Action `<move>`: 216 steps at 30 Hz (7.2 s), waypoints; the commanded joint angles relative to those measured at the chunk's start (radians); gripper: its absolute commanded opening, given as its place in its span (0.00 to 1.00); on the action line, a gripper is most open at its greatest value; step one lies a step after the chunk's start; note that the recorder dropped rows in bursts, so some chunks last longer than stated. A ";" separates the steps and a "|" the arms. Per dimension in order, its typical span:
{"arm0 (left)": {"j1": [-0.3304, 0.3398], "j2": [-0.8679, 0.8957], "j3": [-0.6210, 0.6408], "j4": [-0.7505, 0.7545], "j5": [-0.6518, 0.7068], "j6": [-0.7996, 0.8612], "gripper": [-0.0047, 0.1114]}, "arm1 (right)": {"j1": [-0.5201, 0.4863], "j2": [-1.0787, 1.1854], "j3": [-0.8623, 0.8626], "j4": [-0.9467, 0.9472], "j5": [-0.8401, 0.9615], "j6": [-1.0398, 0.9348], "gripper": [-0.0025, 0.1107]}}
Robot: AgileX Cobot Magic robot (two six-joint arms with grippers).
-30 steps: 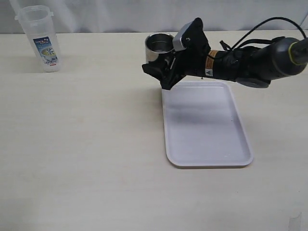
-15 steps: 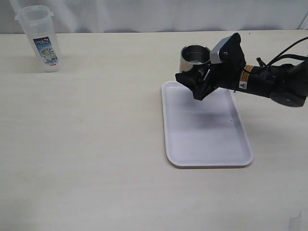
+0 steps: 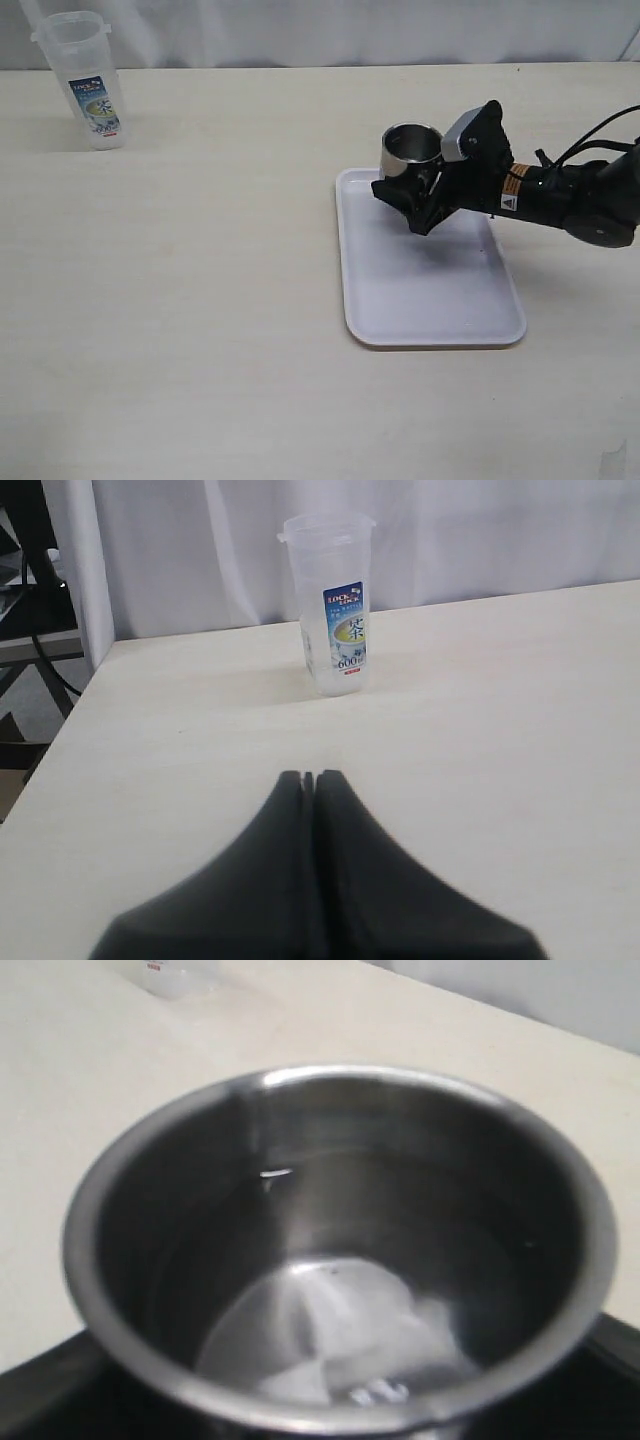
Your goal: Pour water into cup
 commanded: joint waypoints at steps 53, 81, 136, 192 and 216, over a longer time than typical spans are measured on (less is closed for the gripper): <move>0.001 -0.002 0.002 -0.002 -0.006 0.002 0.04 | -0.007 0.093 0.008 -0.169 -0.139 -0.056 0.18; 0.001 -0.002 0.002 -0.002 -0.006 0.002 0.04 | -0.007 0.093 0.008 -0.133 -0.101 -0.056 0.75; 0.001 -0.002 0.002 -0.002 -0.006 0.002 0.04 | -0.007 -0.351 0.008 -0.217 -0.095 0.249 0.99; 0.001 -0.002 0.002 -0.002 -0.006 0.002 0.04 | -0.007 -1.293 0.186 -0.661 0.495 1.255 0.06; 0.001 -0.002 0.002 -0.002 -0.006 0.002 0.04 | -0.007 -1.641 0.352 -0.627 0.464 1.220 0.06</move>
